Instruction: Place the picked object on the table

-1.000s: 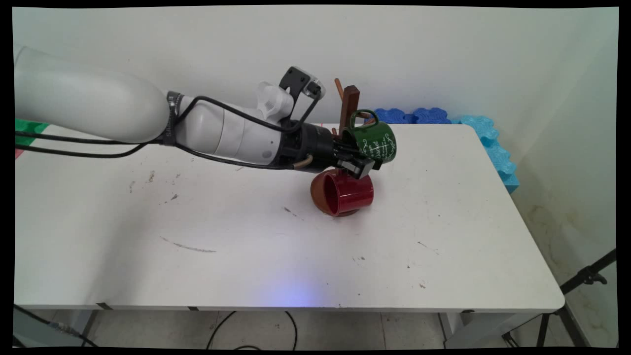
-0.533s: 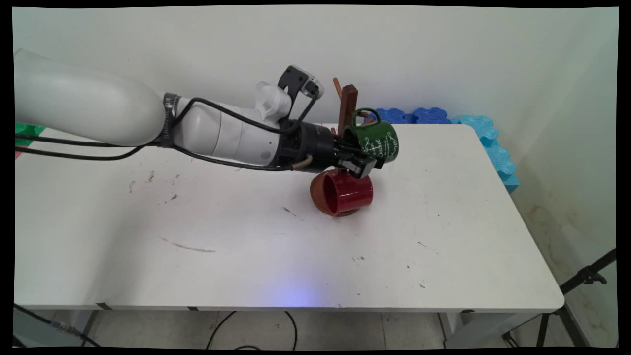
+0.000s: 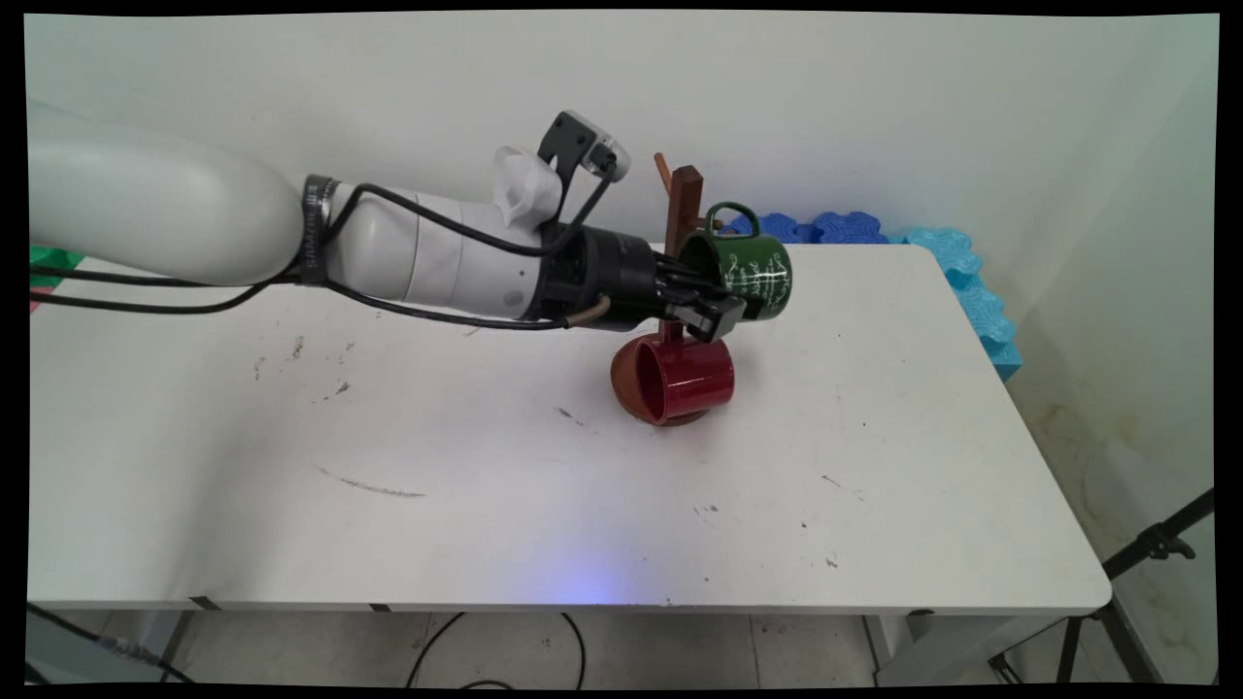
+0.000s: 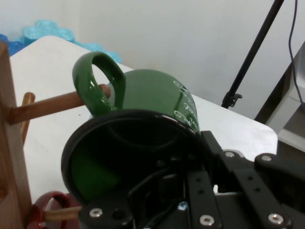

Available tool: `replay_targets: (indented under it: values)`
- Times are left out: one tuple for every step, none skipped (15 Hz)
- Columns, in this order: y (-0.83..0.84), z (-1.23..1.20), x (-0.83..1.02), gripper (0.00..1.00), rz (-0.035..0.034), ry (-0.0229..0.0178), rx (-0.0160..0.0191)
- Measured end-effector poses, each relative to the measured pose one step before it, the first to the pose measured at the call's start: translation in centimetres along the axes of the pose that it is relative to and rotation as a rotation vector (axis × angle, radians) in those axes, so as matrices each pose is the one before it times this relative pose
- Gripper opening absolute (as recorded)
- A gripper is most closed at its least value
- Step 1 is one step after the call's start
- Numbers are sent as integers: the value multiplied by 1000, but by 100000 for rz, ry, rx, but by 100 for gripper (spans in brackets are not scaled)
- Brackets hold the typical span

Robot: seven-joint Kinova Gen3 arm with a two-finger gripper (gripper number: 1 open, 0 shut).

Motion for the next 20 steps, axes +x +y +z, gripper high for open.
replay_targets:
  values:
    - [107,-168,43,0,245,314,-322]
    - [136,-208,47,0,279,341,-400]
    - [149,-200,64,0,275,336,-442]
    - [147,-204,54,0,238,286,-411]
    - [119,-189,47,0,182,234,-286]
    - [148,-223,49,0,214,208,-396]
    - [151,-229,46,0,174,186,-402]
    - [132,-200,43,0,137,134,-369]
    - [144,-221,48,0,156,76,-430]
    - [175,-322,67,0,195,23,-602]
    - [124,-279,73,0,213,-83,-484]
    - [132,-364,60,0,361,-499,-533]
    - [80,-381,96,0,435,-722,-389]
    - [45,-351,81,0,468,-1184,-242]
    - [5,-404,86,0,483,-1352,-81]
    - [-27,-570,151,0,851,-2294,-122]
    - [-48,-480,155,0,794,-1887,-23]
    - [-79,-550,220,0,990,-2009,-29]
    - [-135,-596,271,0,1207,-2018,-7]
    - [-166,-538,291,0,1242,-1567,-54]
